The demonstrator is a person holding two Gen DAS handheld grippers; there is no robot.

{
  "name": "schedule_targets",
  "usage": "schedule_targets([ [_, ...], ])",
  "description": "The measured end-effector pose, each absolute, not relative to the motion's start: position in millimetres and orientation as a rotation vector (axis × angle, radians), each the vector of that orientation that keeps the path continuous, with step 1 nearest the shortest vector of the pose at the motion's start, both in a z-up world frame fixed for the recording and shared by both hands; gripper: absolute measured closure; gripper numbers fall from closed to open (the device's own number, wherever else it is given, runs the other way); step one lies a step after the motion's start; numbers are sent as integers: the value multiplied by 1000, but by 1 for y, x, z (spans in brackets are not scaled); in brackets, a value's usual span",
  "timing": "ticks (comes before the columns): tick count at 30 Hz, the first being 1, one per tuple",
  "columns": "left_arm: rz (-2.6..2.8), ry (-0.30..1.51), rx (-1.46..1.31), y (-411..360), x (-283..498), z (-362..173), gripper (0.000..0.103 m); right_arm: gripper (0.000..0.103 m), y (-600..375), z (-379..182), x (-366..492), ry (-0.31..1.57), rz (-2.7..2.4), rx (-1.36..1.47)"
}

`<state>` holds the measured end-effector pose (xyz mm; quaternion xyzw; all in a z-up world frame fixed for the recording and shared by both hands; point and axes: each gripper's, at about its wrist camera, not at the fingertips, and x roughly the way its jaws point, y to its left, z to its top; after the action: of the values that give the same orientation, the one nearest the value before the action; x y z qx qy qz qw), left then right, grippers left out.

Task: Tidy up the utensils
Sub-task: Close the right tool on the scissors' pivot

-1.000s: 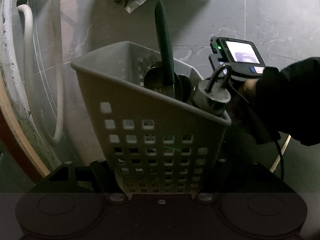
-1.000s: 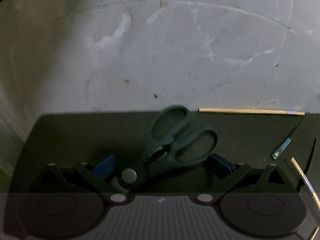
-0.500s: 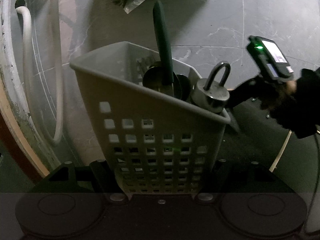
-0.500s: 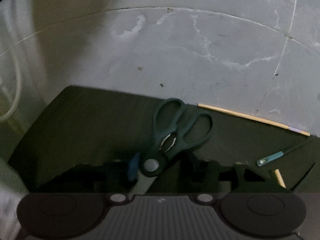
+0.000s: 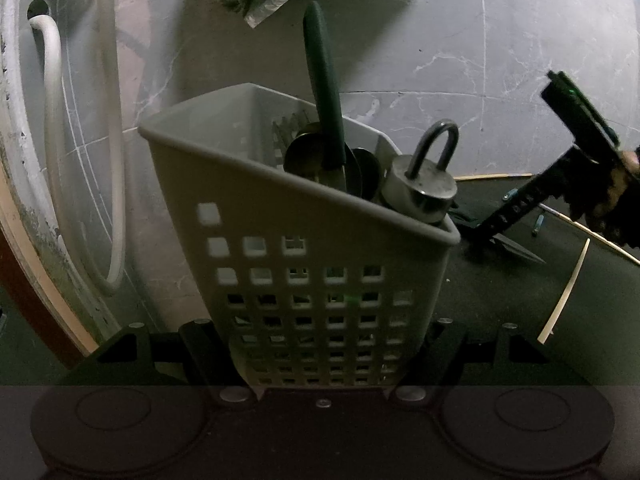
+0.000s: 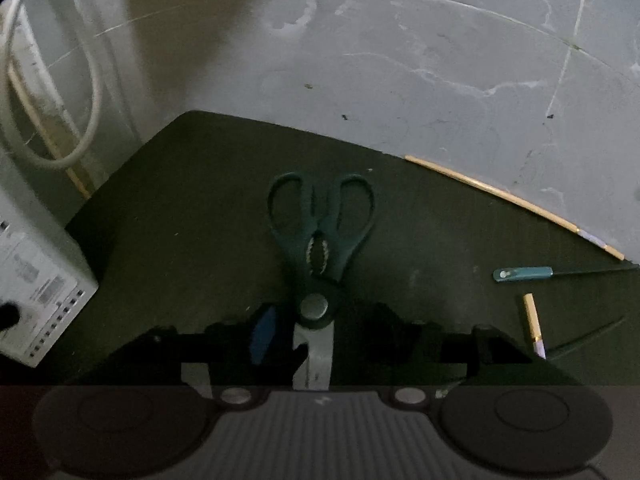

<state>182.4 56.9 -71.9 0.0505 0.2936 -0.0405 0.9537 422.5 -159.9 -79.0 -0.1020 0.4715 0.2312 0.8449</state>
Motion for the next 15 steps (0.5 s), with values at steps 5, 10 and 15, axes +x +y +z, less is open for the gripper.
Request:
schedule_targets([
  [5,-82,596,102,57,182,-72,26,29,-144,-81,438,989,451,-194],
  [10,-82,597,102,57,183,-72,26,15,-128,-90,447,974,437,-226],
  [15,-80,597,99,57,182,-72,26,28,-129,-93,444,925,430,-207],
])
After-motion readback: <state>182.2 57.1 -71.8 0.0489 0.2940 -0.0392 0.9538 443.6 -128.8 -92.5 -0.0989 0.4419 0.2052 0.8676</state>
